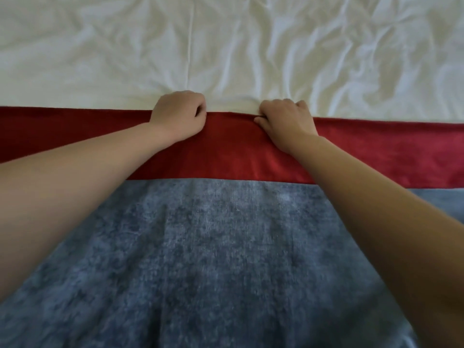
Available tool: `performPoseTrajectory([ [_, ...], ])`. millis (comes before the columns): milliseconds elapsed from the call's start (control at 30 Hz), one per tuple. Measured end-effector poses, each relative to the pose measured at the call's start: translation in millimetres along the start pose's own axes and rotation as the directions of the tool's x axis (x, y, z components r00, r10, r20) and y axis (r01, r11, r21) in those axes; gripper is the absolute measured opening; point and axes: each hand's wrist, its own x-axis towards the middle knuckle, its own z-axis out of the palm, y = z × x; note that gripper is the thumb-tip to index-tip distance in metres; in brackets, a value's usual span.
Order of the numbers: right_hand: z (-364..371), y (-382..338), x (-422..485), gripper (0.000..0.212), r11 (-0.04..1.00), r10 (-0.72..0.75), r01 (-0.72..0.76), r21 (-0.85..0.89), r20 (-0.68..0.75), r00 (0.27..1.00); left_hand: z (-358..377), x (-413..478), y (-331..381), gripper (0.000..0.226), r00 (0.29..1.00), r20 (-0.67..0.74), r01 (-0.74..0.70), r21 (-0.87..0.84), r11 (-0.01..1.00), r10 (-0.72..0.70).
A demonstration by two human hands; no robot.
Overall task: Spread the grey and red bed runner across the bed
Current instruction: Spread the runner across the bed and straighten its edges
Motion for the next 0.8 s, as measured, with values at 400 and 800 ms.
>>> performPoseTrajectory([
  [400, -22, 46, -40, 0.023, 0.967, 0.251, -0.252, -0.044, -0.016, 0.968, 13, 19, 70, 0.023, 0.993, 0.075, -0.072, -0.202, 0.977, 0.089],
  [800, -3, 82, -6, 0.018, 0.957, 0.246, -0.265, 0.116, 0.152, 0.957, 46, 48, 105, 0.012, 1.0, 0.022, 0.009, 0.013, 1.0, -0.009],
])
